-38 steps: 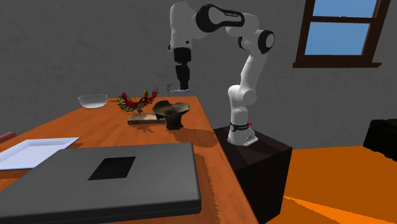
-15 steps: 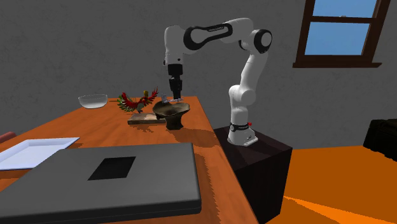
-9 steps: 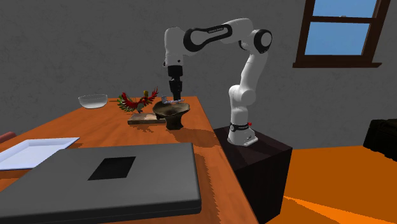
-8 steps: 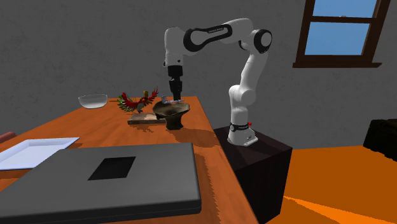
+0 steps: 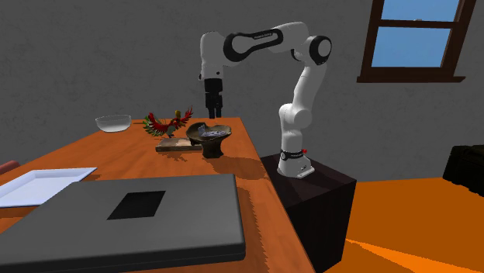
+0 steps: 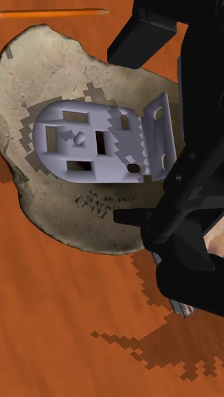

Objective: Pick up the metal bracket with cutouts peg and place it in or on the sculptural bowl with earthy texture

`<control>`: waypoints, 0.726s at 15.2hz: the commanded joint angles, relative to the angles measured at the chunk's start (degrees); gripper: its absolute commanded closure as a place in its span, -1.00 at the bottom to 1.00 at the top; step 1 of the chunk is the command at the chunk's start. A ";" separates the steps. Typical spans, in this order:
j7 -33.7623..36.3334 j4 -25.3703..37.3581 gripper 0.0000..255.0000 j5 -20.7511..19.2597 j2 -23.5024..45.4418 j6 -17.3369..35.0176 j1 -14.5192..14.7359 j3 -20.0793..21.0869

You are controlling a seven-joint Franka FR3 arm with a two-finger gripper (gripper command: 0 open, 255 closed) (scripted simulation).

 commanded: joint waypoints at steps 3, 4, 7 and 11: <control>0.37 6.07 -1.00 -0.69 -0.34 -6.49 -0.41 -0.92; 0.37 6.07 -1.00 -0.69 -0.34 -6.49 -0.41 -0.92; 0.37 6.07 -1.00 -0.69 -0.34 -6.49 -0.41 -0.92; 0.38 6.06 -1.00 -0.69 -0.34 -6.48 -0.41 -0.92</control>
